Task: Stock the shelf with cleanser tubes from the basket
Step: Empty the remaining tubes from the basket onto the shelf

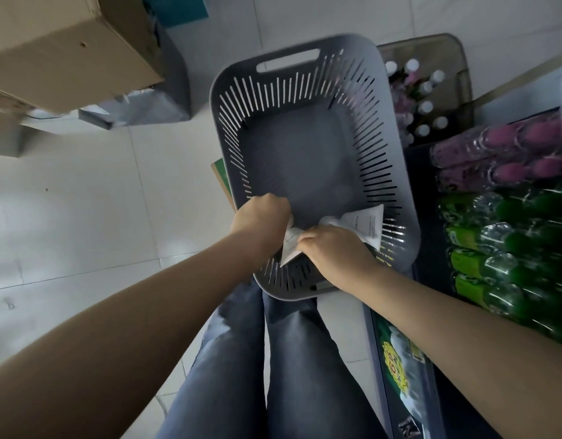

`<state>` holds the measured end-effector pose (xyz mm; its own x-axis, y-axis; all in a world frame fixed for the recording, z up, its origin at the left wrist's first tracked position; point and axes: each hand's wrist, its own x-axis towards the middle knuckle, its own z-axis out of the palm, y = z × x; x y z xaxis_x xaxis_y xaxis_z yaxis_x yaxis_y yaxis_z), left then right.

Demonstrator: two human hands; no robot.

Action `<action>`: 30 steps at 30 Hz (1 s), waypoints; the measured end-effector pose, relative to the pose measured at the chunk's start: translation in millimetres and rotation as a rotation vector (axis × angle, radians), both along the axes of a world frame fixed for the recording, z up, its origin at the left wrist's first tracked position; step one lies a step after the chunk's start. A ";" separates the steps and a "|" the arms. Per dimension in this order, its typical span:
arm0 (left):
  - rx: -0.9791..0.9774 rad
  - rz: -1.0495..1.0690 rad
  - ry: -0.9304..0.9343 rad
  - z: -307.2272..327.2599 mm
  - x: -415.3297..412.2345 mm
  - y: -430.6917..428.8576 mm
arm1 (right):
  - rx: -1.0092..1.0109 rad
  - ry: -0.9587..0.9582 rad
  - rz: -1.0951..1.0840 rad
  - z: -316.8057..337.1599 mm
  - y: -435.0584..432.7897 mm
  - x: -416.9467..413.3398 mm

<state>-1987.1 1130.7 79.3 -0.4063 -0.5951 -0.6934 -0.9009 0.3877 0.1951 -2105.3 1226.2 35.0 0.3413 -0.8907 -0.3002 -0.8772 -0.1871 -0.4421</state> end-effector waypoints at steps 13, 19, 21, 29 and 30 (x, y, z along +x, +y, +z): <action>-0.199 -0.405 0.006 101.5 -4.4 -22.5 | -0.017 0.055 -0.305 89.9 31.8 9.7; -0.373 -0.670 0.048 159.3 -1.5 -14.6 | -0.120 -0.086 -0.683 166.5 57.7 28.8; -0.404 -0.754 0.075 178.1 -0.4 -7.6 | -0.115 -0.079 -0.794 186.8 69.3 37.5; -0.598 -1.131 0.186 247.0 -2.7 38.4 | -0.107 -0.085 -1.130 265.7 133.0 66.8; -0.606 -1.168 0.191 255.9 -4.4 48.1 | -0.113 -0.091 -1.180 277.0 145.6 70.6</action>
